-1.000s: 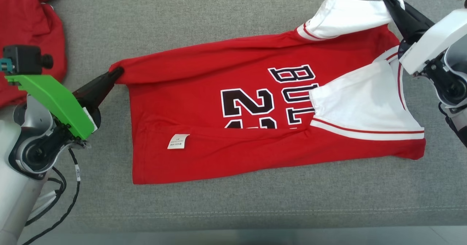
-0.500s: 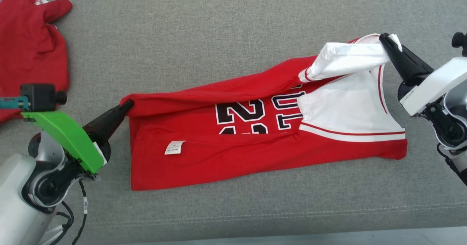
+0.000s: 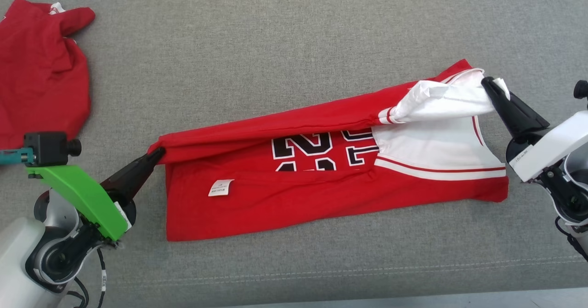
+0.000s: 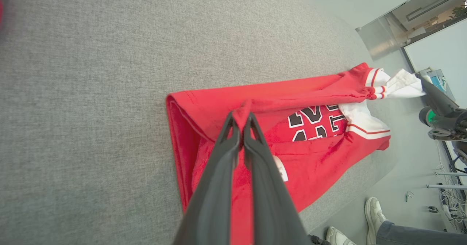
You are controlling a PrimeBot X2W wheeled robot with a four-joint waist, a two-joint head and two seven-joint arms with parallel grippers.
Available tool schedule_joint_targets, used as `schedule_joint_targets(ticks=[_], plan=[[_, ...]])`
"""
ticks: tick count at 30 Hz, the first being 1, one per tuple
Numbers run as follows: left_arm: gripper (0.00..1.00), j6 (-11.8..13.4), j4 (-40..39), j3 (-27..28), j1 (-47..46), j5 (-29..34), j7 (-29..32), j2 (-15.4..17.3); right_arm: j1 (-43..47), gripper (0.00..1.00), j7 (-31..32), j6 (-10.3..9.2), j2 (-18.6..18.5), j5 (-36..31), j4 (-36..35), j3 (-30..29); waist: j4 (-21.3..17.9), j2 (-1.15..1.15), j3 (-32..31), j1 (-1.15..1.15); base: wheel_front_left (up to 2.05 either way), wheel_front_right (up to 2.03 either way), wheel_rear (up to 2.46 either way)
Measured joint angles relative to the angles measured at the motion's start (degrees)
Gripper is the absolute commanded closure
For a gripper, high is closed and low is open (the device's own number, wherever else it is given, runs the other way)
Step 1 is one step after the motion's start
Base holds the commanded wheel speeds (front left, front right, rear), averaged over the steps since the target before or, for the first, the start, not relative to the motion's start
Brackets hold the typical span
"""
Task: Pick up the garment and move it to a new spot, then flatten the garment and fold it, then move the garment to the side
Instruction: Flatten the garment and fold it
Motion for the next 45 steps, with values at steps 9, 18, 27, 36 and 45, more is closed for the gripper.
schedule_joint_targets(ticks=[9,18,27,36,45], plan=[[1.00,0.00,-1.09,-0.19,1.84,-0.49,-0.67,0.53,4.86,1.00,-0.24,-1.00,-0.48,0.70,-2.99,0.31,-0.20,0.00,-0.28,0.00,0.00,0.00,0.00],[1.00,0.00,-1.25,-0.46,3.13,-1.01,-1.22,0.76,7.87,1.00,-0.37,-1.82,-0.94,1.54,-5.56,0.53,-0.67,0.00,-0.42,0.00,0.00,0.00,0.00],[1.00,0.00,-1.37,-1.44,3.83,-2.03,-1.14,1.07,9.79,1.00,-0.34,-2.99,-2.19,1.65,-7.28,0.97,-0.92,0.00,0.02,0.00,0.00,0.00,0.00],[0.00,-0.01,0.42,-4.09,4.97,-1.76,0.87,1.87,11.12,0.00,1.53,-3.75,-3.90,-0.30,-7.51,3.26,-0.68,0.00,0.21,0.00,0.00,0.00,0.00],[0.00,1.92,3.86,-4.58,6.50,3.76,0.47,5.70,12.13,0.00,3.60,-5.65,-4.92,-1.19,-6.79,3.90,-0.76,0.00,-2.23,0.00,0.00,0.00,0.00]])
